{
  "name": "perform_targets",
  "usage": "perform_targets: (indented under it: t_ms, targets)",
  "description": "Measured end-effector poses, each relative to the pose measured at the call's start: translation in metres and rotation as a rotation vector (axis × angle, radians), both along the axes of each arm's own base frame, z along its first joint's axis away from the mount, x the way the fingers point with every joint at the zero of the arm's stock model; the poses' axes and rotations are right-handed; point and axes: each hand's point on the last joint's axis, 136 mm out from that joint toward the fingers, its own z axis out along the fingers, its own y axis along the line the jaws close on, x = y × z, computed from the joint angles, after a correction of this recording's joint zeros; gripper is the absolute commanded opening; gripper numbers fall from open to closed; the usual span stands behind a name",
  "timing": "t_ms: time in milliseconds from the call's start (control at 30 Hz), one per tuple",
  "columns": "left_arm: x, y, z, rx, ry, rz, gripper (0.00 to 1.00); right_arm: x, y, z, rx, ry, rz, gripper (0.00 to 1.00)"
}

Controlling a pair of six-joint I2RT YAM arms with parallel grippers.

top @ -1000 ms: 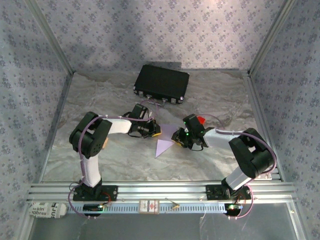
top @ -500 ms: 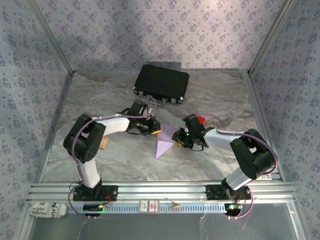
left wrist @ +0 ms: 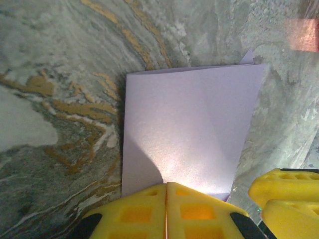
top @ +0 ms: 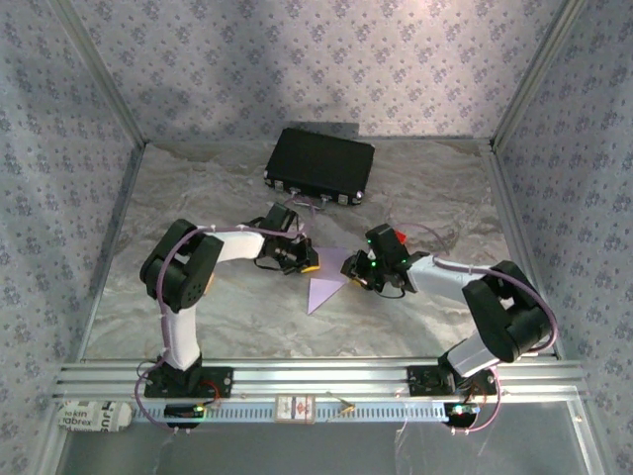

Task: Fold a paper plane with a square sheet of paper (pick it up from the middle)
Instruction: Fold the wing for the fifth time at the center of the table.

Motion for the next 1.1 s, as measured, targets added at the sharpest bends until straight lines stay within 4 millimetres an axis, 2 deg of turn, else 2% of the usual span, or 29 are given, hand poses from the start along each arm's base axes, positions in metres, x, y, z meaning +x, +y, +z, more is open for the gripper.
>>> perform_targets:
  t_ms: [267, 467, 1100]
  targets:
    - [0.0, 0.001, -0.001, -0.022, -0.009, -0.005, 0.07, -0.004, 0.004, -0.003, 0.025, 0.019, 0.015, 0.34]
    - [0.0, 0.0, -0.001, -0.024, -0.009, -0.005, 0.07, -0.004, 0.01, -0.014, 0.041, 0.049, 0.02, 0.34]
    - [0.0, 0.0, -0.001, -0.025, -0.009, -0.005, 0.07, 0.009, 0.021, 0.002, 0.116, -0.03, 0.041, 0.32]
